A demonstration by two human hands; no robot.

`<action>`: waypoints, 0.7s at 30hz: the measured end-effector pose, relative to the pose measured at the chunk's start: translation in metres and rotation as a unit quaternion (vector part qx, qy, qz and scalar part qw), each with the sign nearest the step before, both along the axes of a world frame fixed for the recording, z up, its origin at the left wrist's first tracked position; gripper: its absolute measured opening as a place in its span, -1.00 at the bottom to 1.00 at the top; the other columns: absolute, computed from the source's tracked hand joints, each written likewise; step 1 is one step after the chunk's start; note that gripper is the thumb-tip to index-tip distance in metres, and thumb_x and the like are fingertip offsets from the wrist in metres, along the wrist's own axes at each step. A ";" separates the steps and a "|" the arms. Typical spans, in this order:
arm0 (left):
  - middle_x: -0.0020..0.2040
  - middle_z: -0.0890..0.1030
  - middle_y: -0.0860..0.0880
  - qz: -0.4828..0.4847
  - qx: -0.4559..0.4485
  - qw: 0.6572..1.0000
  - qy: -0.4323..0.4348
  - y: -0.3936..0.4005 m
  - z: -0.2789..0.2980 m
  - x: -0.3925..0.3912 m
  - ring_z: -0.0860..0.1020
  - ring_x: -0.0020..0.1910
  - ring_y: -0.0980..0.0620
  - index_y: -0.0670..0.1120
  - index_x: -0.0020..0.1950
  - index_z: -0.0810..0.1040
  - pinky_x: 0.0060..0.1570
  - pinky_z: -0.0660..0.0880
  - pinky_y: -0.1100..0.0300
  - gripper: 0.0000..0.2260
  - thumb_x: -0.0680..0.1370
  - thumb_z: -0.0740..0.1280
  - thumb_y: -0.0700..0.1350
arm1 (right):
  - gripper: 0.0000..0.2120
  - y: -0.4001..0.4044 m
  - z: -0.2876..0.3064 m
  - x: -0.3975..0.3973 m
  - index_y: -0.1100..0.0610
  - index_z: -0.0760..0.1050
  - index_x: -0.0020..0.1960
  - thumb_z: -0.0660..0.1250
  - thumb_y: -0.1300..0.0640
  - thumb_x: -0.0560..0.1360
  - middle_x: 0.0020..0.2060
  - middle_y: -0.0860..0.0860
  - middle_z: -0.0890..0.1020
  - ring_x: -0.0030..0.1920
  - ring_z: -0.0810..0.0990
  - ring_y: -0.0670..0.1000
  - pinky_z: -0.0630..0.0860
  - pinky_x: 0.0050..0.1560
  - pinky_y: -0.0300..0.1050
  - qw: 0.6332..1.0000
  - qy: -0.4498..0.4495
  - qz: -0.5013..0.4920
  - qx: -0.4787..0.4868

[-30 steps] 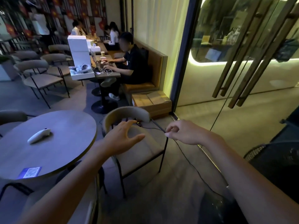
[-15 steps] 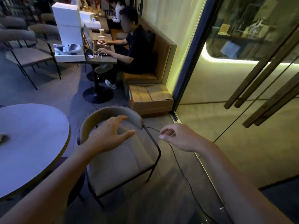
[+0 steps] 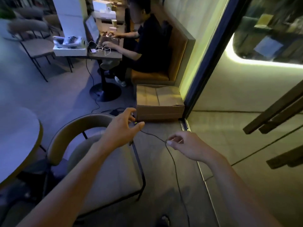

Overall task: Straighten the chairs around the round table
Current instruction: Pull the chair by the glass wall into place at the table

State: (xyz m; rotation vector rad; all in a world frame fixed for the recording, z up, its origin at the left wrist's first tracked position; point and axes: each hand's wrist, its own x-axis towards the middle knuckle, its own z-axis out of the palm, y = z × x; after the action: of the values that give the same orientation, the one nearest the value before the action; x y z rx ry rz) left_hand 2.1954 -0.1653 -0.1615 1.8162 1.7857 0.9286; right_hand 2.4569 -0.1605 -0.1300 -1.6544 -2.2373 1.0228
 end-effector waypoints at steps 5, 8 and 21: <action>0.04 0.55 0.10 0.080 -0.073 0.994 -0.032 0.034 -0.019 0.038 0.54 -0.04 0.20 0.18 0.38 0.25 -0.06 0.55 0.13 -0.31 0.33 0.18 0.45 | -0.86 0.101 0.017 0.027 -0.12 0.58 0.05 0.37 -0.12 0.52 -0.16 -0.22 0.60 -0.11 0.58 -0.19 0.42 -0.19 -0.31 0.994 -0.033 0.101 0.010; 0.03 0.55 0.09 0.121 -0.097 0.988 -0.027 0.049 -0.028 0.050 0.56 -0.04 0.16 0.16 0.37 0.26 -0.06 0.59 0.07 -0.30 0.32 0.16 0.47 | -0.88 0.156 0.027 0.018 -0.15 0.56 0.02 0.36 -0.13 0.51 -0.17 -0.23 0.57 -0.13 0.55 -0.21 0.36 -0.23 -0.34 0.986 -0.034 0.157 0.036; 0.06 0.54 0.05 0.260 -0.144 0.955 -0.013 0.192 -0.065 0.033 0.58 -0.11 0.15 0.11 0.42 0.24 -0.03 0.59 0.11 -0.47 0.52 0.33 0.17 | -0.83 0.350 0.022 -0.096 -0.11 0.58 0.02 0.35 -0.15 0.50 -0.16 -0.17 0.61 -0.13 0.57 -0.17 0.44 -0.17 -0.29 0.930 -0.022 0.362 0.055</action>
State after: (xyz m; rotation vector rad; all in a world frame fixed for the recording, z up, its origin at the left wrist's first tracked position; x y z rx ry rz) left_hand 2.2281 0.0268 -0.2262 1.1681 2.2956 0.8041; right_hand 2.3604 0.1890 -0.1079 -0.7927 -2.9467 0.9528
